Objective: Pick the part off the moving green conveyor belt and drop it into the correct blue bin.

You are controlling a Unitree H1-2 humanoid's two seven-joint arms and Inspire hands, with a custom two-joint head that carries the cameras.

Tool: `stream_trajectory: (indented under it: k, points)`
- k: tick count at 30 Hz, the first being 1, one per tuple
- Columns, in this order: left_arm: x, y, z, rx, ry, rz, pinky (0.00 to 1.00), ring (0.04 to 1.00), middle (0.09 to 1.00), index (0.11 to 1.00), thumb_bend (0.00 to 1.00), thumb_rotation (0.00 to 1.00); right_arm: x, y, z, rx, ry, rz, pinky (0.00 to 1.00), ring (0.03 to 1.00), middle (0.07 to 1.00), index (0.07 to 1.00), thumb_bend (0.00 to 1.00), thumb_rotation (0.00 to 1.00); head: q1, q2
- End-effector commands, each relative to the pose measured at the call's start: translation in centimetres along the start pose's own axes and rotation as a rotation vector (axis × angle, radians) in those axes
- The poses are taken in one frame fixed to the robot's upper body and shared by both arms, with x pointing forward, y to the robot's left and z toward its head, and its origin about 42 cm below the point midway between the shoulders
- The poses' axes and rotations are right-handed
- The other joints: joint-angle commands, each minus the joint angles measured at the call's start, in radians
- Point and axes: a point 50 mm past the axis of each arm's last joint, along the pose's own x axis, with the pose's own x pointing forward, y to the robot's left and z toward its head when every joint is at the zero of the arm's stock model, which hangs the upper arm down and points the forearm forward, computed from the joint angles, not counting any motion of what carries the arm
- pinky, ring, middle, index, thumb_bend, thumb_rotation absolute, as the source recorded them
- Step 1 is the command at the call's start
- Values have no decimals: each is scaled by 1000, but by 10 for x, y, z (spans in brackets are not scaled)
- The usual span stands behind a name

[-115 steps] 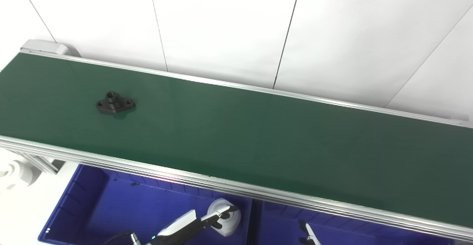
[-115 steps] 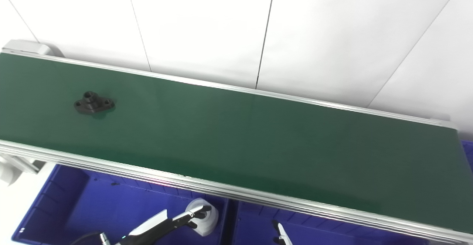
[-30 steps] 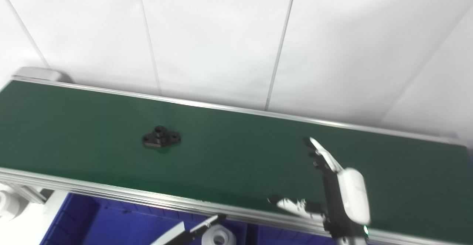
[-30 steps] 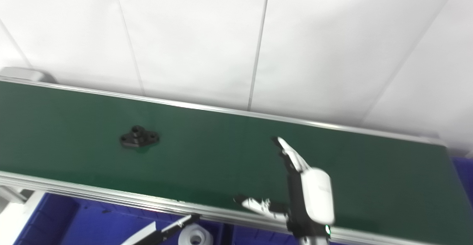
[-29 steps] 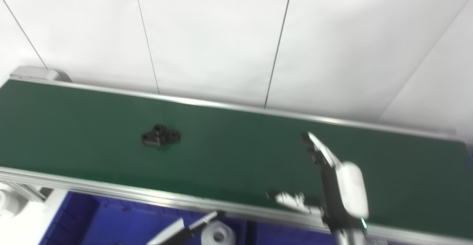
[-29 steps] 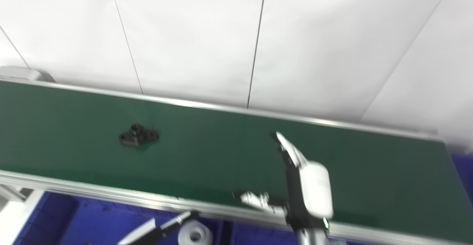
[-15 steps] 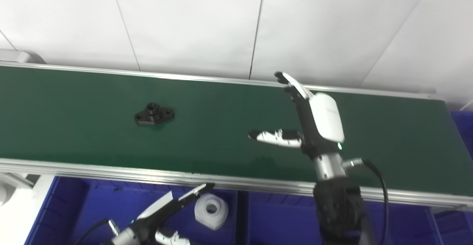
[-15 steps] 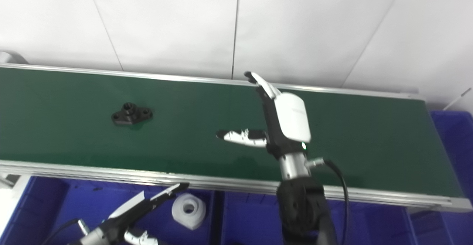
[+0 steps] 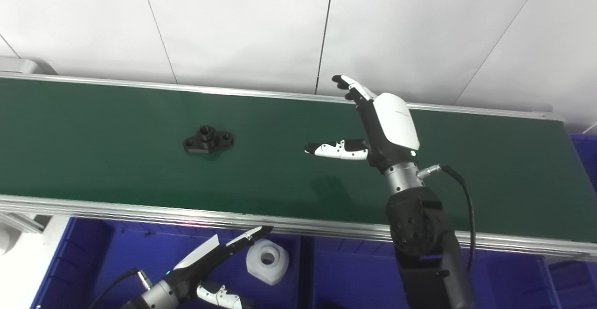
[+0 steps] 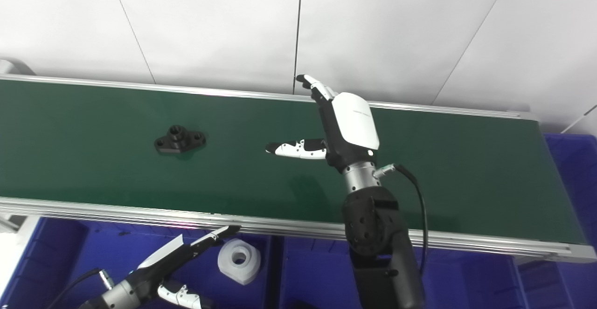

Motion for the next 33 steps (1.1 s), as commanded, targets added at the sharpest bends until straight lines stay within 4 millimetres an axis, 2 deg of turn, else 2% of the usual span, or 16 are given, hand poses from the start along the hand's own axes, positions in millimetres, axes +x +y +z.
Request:
stream_trajectory:
  k: [1,13,24,33]
  points:
    - [-1,5,11,32,-63,29,932,990,1000,1000,909,575,10,-9,7,-6,-47,-29,657,762,828,859,858,468,7,2]
    - [-16,-12,21,19,-75,38,936,998,1000,1000,909,572,32,0,8,-45,-89,70,641,767,833,863,862,469,78,8]
    - [2,-22,24,-7,-94,53,944,1000,1000,1000,918,570,53,7,16,-80,-107,165,708,793,839,868,857,429,141,26]
    - [8,-27,27,-22,-107,64,932,992,1000,1000,928,561,67,17,24,-96,-123,236,679,780,839,874,854,416,169,25]
